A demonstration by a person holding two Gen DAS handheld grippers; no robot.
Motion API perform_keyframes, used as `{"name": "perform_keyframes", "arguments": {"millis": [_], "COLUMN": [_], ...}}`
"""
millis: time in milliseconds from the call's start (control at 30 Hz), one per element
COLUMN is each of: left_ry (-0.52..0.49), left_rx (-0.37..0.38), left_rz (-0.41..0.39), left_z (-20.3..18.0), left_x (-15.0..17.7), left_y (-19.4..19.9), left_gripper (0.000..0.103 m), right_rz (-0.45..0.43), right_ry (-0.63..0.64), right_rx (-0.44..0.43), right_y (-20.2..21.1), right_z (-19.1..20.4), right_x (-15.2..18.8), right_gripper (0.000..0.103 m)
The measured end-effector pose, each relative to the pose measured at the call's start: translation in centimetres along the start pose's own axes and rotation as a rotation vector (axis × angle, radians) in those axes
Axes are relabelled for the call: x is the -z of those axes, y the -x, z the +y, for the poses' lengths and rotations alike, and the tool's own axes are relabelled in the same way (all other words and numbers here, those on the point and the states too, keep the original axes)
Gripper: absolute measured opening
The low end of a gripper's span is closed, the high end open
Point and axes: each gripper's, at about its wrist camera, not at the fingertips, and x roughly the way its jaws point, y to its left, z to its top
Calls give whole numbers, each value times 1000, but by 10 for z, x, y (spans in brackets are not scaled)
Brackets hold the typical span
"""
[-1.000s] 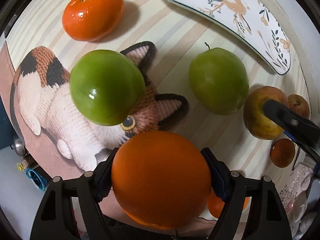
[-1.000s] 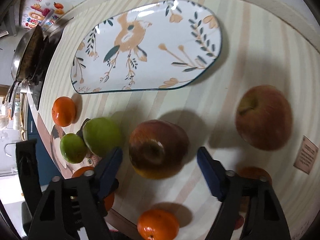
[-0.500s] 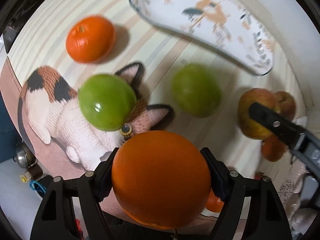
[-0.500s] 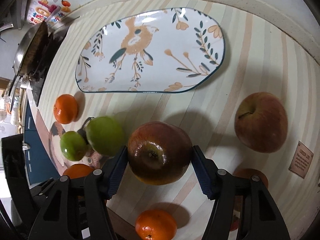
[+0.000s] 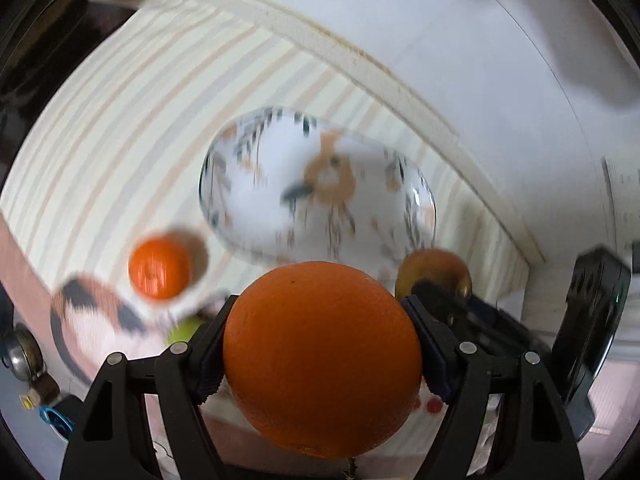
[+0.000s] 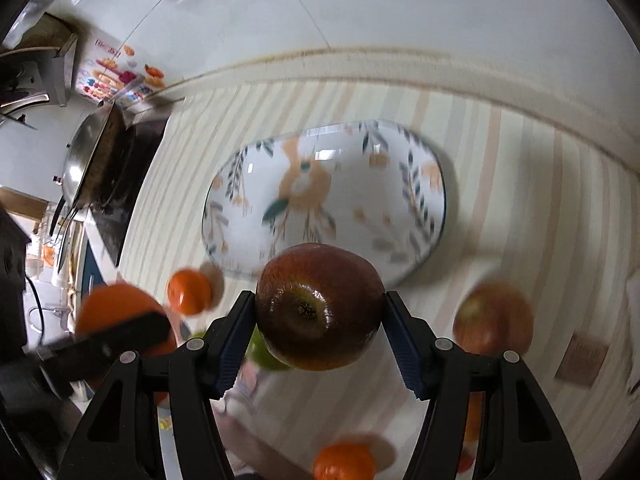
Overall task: Organize fruits
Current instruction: 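Carry the orange and red apple onto the floral plate and release both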
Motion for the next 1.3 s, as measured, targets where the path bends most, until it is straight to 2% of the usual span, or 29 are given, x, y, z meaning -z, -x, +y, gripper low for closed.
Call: {"name": "perform_keyframes", "arguments": {"millis": [167,400,667,1033,1100,1133,1233,1300], "left_ry": [-27,-54,-72,-56,-54,-53,-56,-58], "left_rx": [-50,-94,-106,-151,-160,-163,-155,-149], "left_rz": [6,74,143,178,188,193,186,153], "left_z": [2,6,12,23,22,23,25,24], "left_x": [-58,-106,-114,-112,-113,-114,-117,-120], "left_y": [-23,-71,-102,-117,-118,-118,-111,-99], "left_gripper": [77,77,77,78,78,78,80,87], "right_rz": [10,45,96,126,137,140,132,122], "right_ry": [9,22,43,-22,-44,-61,-78,-75], "right_rx": [39,76,87,60,63,57,65,76], "right_y": [-28,-78,-98,-103,-104,-103,-98,-91], "right_z": [-2,-2,-5,-14,-17,-19,-18,-17], "right_x": [-37,-74,-90,-96,-98,-98,-100,-99], "right_gripper": [66,66,66,68,76,84,89,93]}}
